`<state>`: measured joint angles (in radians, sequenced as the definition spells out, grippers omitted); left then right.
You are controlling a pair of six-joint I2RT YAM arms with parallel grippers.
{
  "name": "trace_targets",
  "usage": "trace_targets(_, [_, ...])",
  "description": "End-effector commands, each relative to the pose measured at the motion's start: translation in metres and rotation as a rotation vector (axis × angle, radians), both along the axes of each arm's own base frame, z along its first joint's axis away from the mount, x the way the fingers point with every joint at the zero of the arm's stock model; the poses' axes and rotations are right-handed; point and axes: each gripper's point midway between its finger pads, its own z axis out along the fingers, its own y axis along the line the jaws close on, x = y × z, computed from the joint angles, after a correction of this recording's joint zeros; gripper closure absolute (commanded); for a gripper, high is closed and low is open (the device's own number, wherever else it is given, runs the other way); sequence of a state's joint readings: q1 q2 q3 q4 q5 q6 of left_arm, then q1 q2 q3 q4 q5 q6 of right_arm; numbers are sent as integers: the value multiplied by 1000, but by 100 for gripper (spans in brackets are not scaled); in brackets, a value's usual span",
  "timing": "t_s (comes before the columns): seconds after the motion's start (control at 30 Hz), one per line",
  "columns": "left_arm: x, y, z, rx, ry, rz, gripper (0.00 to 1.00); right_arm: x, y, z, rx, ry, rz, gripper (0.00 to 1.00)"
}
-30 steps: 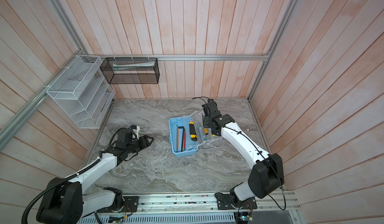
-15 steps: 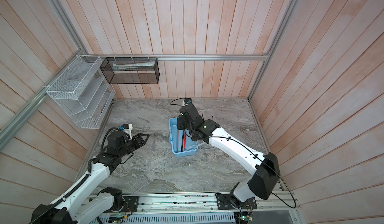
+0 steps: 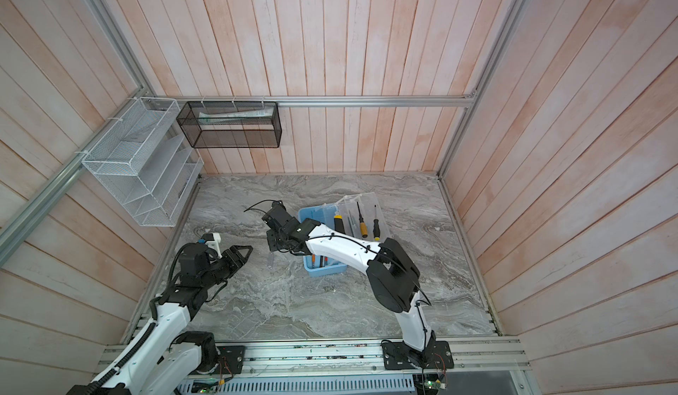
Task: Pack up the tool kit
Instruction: 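Move the right gripper to the last clear-handled screwdriver on the table, then close the right gripper on the clear screwdriver handle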
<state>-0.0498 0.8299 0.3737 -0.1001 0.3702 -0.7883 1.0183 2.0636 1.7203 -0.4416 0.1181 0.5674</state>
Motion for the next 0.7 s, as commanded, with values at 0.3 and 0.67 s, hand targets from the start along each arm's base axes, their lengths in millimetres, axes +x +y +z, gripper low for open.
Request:
trace_targets(0.3, [-8,9,-7,-14,8,13,34,-22,39,-68,-117,143,131,59])
trace_targets(0.67, [-8,10,-13,1,15,6,34,-24,34,-95,-201,152,121,62])
